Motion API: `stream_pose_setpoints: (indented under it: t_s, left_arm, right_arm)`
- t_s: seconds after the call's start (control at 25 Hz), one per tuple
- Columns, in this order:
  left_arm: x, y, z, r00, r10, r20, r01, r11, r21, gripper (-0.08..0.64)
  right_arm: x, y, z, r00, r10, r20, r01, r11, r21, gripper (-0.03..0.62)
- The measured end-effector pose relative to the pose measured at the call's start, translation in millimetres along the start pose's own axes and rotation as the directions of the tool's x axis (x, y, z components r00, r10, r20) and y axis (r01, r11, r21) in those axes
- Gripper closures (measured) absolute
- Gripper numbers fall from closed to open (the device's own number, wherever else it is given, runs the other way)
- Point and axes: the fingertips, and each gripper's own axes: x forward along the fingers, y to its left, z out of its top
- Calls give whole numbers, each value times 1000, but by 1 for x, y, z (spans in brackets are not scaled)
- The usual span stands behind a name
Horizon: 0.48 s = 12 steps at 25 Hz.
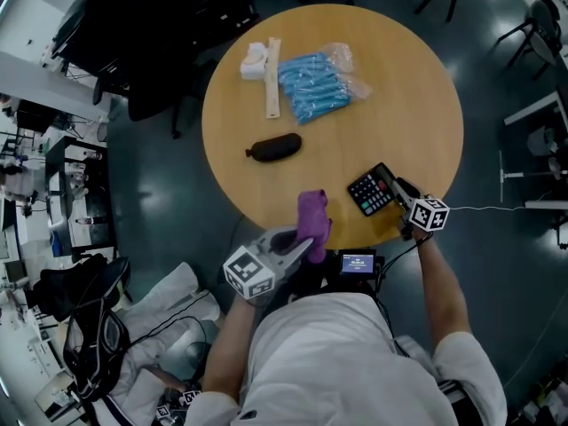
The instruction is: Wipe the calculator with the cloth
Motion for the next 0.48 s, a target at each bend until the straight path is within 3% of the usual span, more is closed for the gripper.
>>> stream_pose_setpoints:
  t_s: [0.4, 0.48]
  left_arm:
    - [3, -2, -2, 1000, -8, 22, 8, 1000, 1, 491]
    - [3, -2, -4, 1000, -11, 29, 11, 1000, -3, 490]
  right_arm:
    - [-23, 6, 35, 996, -30, 79, 35, 997, -63, 502]
    - [-31, 17, 41, 994, -20, 112, 27, 998, -57, 539]
